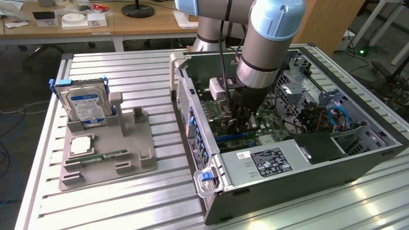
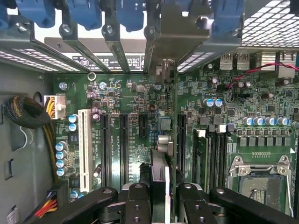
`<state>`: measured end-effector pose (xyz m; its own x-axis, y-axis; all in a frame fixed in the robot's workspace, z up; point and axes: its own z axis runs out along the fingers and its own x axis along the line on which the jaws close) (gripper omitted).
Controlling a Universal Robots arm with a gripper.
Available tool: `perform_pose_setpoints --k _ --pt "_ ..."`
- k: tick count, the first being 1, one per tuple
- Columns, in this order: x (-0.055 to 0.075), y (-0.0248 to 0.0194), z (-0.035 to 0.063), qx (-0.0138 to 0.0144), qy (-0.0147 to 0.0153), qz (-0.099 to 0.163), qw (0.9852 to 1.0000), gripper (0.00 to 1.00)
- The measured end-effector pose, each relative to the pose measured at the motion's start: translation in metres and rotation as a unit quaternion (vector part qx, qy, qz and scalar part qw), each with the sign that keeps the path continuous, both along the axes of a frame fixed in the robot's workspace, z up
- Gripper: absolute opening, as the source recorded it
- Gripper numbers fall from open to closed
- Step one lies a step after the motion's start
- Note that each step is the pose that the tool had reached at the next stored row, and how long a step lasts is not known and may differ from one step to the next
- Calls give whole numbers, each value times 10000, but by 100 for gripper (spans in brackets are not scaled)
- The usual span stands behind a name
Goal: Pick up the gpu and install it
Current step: 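Insert the gpu into the slot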
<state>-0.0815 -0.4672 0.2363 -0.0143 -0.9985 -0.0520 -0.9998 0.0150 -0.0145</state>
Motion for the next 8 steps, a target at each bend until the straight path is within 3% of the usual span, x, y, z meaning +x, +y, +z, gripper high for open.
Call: perform_pose_setpoints --k 8 --pt "-4 -17 -7 -1 1 -1 10000 27"
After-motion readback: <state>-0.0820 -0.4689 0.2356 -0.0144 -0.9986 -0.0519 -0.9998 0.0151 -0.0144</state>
